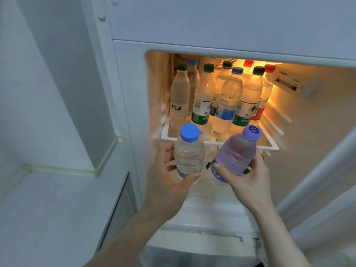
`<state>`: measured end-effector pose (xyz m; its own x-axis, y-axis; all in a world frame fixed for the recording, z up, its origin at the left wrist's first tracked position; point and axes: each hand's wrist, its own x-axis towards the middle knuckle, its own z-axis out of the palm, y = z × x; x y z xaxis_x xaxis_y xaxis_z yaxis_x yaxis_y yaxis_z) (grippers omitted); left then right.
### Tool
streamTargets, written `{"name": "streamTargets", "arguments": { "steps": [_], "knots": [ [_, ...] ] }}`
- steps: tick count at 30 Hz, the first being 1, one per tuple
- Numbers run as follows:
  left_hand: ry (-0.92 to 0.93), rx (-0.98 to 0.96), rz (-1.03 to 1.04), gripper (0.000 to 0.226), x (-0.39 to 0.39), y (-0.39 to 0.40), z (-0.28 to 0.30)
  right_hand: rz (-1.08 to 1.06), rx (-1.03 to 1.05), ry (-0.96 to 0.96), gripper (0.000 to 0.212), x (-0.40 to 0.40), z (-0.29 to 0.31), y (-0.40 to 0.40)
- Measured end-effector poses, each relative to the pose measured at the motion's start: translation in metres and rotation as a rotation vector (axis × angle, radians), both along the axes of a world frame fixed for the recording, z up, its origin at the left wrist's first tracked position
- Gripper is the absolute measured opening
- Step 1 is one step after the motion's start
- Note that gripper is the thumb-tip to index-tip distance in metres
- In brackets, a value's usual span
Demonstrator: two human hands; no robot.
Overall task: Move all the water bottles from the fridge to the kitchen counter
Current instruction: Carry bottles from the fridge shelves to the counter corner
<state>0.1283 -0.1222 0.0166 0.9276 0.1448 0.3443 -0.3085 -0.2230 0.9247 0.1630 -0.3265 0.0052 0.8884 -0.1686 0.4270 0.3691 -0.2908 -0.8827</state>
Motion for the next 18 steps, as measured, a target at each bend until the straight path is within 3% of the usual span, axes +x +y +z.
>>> {"name": "streamTargets", "arguments": {
  "steps": [7, 18],
  "knots": [
    [0.170, 0.083, 0.170, 0.065, -0.077, 0.053, -0.051, 0.258, -0.140, 0.143, 0.064, -0.038, -0.024, 0.046],
    [0.304, 0.064, 0.712, 0.065, -0.189, 0.094, -0.082, 0.721, -0.208, 0.218, 0.061, -0.057, -0.066, 0.121]
  ]
}}
